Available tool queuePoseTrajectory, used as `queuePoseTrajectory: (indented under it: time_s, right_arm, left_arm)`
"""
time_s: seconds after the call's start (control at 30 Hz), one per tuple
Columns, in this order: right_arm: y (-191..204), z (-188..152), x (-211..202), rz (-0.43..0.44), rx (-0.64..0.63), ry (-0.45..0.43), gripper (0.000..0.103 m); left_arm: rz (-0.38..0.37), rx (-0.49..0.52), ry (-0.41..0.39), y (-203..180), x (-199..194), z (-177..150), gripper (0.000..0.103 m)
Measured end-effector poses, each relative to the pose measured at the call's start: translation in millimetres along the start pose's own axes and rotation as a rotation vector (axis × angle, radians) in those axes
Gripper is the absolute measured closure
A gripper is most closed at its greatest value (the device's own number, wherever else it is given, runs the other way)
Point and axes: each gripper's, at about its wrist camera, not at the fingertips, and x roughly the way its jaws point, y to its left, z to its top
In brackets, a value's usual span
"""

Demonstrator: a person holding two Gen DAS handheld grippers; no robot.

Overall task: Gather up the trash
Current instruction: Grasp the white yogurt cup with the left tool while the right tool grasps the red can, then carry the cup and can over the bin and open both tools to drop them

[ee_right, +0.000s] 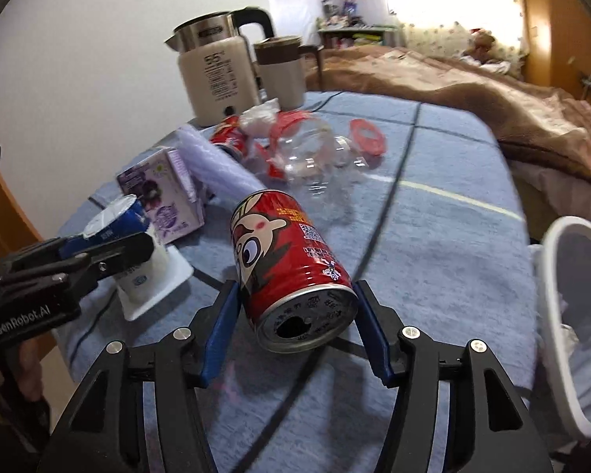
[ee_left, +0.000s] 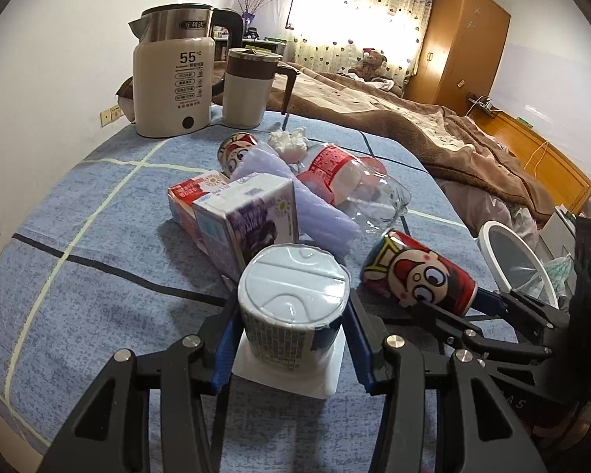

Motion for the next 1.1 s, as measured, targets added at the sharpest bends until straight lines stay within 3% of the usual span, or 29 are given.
queuePoseTrajectory:
  time_s: [0.27, 0.47, 0.57, 0.83, 0.93, 1.1]
  right_arm:
    - [-12, -1, -20, -0.056, 0.068, -0.069, 0.046]
    - [-15, -14, -16, -0.041, 0.055, 0.026, 0.046]
    - [-11, -18, -9, 0.041, 0.024, 0.093, 0.046]
    - [-5, -1, 10, 0.024, 0.027, 0.11, 0.043]
    - [-10, -1, 10, 0.019, 0.07, 0.107, 0.049]
    - [-13, -4, 4, -0.013, 0.097, 0.074, 0.05]
  left_arm:
    - [-0.013, 0.04, -0.017, -15, -4, 3, 0.052]
    - [-0.028, 0.037, 0.011, -19, 4, -2, 0.052]
    - [-0.029, 0.038, 0.019, -21, 7, -3, 0.052]
    - [-0.026, 0.033, 0.025, -19, 6, -3, 0.052]
    - [-0.022, 0.035, 0.026, -18, 5, -2, 0.052]
    - [-0.016, 0.046, 0.019, -22, 2, -2, 0.052]
